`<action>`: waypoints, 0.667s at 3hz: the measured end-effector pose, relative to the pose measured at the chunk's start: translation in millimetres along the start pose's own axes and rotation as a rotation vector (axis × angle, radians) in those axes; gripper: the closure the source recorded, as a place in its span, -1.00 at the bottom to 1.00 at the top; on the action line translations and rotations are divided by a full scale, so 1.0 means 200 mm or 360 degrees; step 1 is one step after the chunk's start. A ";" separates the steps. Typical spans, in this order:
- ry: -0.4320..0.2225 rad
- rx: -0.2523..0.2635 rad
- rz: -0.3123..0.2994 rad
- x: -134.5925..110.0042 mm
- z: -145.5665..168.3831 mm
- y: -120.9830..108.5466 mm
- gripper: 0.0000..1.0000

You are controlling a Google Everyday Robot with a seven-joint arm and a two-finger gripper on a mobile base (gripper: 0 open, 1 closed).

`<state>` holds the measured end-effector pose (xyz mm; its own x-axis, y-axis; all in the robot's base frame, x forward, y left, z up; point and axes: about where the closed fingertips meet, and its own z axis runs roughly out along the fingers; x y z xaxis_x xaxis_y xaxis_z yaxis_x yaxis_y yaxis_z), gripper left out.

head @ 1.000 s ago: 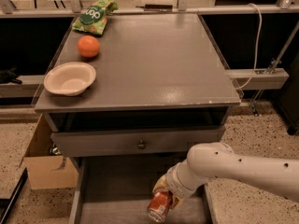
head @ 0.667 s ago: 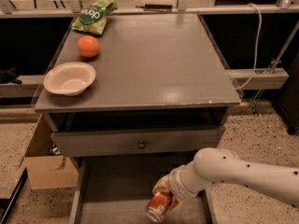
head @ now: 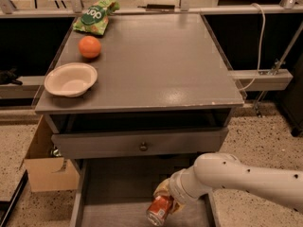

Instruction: Place coke can into middle drawer

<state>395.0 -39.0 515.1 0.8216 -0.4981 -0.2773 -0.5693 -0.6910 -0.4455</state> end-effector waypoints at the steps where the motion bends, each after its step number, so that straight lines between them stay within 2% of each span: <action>1: 0.0129 -0.0064 -0.0082 -0.01 0.04 0.01 1.00; 2: 0.0327 -0.0106 -0.0279 -0.01 0.03 0.02 1.00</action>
Offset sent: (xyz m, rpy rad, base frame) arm -0.0028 0.0214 -0.0194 -0.2585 -0.3265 -0.1225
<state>390.3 -37.9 508.3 0.8883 -0.4588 -0.0192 -0.4251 -0.8058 -0.4124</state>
